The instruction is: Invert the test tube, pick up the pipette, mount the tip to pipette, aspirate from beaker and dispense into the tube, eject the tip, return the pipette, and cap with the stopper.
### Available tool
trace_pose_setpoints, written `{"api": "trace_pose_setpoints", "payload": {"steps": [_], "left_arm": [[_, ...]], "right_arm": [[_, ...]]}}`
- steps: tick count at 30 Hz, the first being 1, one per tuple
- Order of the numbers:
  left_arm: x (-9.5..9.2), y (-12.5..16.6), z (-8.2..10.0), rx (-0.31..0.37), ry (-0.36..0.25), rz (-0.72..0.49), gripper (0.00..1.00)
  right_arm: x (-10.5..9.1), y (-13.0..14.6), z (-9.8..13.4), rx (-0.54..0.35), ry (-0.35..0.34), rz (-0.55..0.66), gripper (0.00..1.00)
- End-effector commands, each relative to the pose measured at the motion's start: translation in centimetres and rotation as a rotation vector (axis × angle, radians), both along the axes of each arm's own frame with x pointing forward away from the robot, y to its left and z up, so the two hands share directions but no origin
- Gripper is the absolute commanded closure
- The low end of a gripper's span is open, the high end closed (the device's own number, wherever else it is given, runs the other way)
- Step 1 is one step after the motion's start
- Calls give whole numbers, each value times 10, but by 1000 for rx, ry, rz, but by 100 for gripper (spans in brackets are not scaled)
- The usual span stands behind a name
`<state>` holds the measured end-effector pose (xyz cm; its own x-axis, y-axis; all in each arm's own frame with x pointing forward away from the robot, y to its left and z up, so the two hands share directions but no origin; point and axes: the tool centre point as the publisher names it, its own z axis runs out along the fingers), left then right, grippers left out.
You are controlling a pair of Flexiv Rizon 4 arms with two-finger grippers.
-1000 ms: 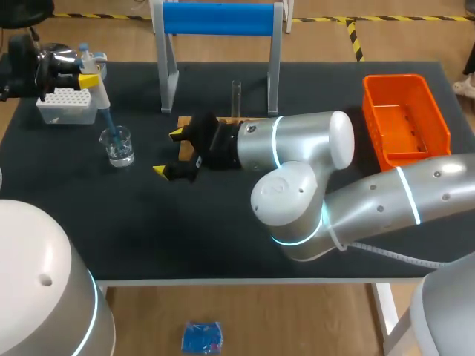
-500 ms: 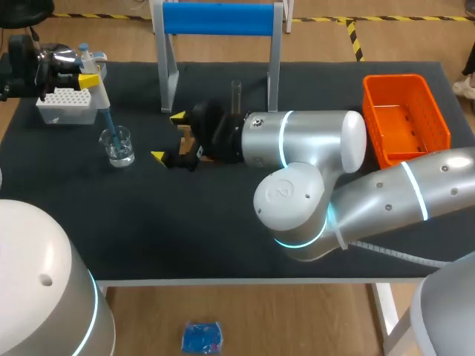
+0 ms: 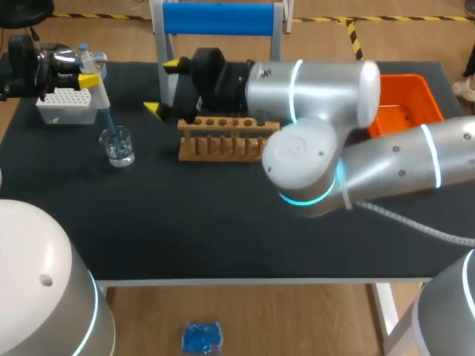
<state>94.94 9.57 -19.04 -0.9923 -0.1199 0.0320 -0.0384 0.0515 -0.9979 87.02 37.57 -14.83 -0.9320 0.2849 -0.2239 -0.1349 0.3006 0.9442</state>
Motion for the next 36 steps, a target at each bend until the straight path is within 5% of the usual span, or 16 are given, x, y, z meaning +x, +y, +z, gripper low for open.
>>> {"api": "trace_pose_setpoints", "payload": {"steps": [1,14,15,16,17,21,22,36], "left_arm": [[0,0,0,-1,-2,-2,100],[0,0,0,-1,-2,-2,100],[0,0,0,-1,-2,-2,100],[0,0,0,-1,-2,-2,100],[0,0,0,-1,-2,-2,100],[0,0,0,-1,-2,-2,100],[0,0,0,-1,-2,-2,100],[0,0,0,-1,-2,-2,100]], "right_arm": [[12,5,26,-154,104,178,0],[46,55,46,-172,152,303,0],[49,58,47,-168,164,322,7],[51,60,47,-169,169,334,38],[54,63,47,-171,169,334,55],[61,71,47,-156,206,356,96],[63,72,46,-157,211,365,100],[67,90,45,-142,281,415,100]]}}
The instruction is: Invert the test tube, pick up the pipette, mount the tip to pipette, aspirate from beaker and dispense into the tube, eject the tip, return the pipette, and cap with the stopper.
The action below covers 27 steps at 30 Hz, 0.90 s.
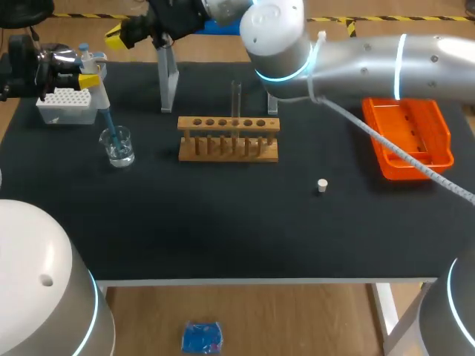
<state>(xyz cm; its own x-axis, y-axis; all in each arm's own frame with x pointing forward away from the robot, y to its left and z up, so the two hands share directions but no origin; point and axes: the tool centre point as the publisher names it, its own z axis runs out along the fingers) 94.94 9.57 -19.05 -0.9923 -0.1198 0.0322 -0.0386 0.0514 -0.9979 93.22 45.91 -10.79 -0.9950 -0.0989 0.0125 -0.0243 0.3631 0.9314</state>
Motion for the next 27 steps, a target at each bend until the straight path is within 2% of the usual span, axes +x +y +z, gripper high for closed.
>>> {"api": "trace_pose_setpoints", "payload": {"steps": [1,15,27], "left_arm": [[0,0,0,-1,-2,-2,100],[0,0,0,-1,-2,-2,100],[0,0,0,-1,-2,-2,100]], "right_arm": [[5,9,5,-44,23,39,100],[8,33,3,-37,91,-65,100],[10,50,1,-38,79,-76,100]]}}
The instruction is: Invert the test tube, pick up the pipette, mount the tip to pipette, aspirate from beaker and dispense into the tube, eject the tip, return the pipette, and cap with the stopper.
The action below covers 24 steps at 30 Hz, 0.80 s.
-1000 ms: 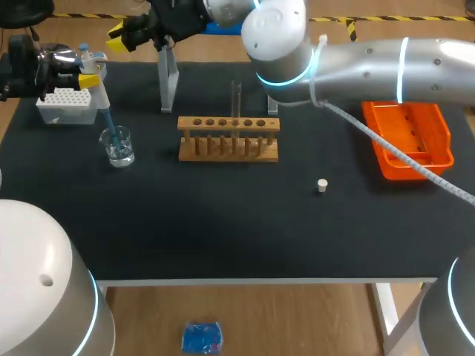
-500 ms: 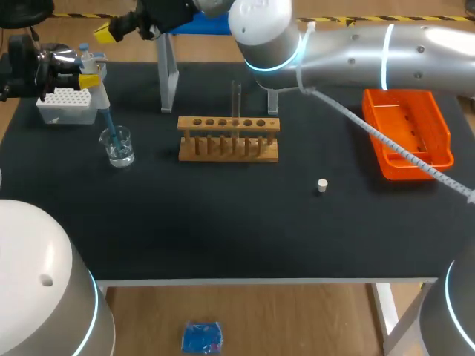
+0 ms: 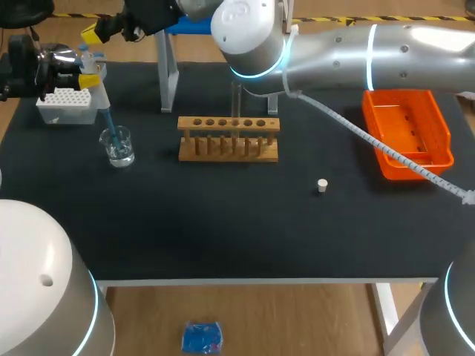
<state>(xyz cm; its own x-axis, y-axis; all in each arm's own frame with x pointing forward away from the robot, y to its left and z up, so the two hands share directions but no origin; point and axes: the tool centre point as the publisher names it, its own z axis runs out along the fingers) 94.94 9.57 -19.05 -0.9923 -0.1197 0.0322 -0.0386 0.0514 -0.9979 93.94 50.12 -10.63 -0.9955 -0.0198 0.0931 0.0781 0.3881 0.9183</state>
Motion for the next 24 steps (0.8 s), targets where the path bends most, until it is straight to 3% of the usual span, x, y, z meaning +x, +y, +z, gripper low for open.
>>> {"api": "trace_pose_setpoints", "payload": {"steps": [1,24], "left_arm": [[0,0,0,-1,-2,-2,100],[0,0,0,-1,-2,-2,100]], "right_arm": [[3,9,-1,-10,-1,3,100],[11,13,-15,-22,14,-8,100]]}}
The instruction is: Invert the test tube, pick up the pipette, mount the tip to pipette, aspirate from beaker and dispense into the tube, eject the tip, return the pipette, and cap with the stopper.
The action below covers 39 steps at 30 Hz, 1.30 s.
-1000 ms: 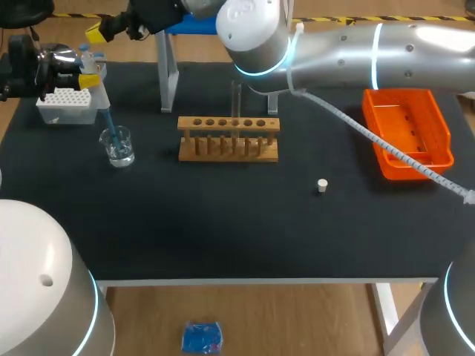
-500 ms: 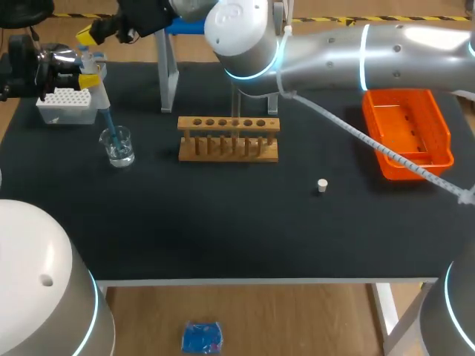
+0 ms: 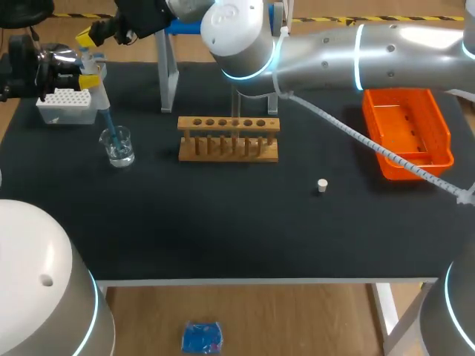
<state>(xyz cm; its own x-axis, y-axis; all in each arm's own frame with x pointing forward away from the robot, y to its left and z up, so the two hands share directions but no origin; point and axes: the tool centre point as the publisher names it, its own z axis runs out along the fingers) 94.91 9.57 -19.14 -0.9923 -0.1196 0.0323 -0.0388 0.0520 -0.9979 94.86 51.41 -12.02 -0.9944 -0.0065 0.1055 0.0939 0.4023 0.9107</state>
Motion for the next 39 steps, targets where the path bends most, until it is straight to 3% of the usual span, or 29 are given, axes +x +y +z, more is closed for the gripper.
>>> {"api": "trace_pose_setpoints", "payload": {"steps": [1,39], "left_arm": [[1,0,1,-1,-2,-2,100],[1,0,1,-1,-2,-2,100]], "right_arm": [[2,-1,-2,-7,1,2,100],[-3,-2,-28,-44,26,6,100]]}}
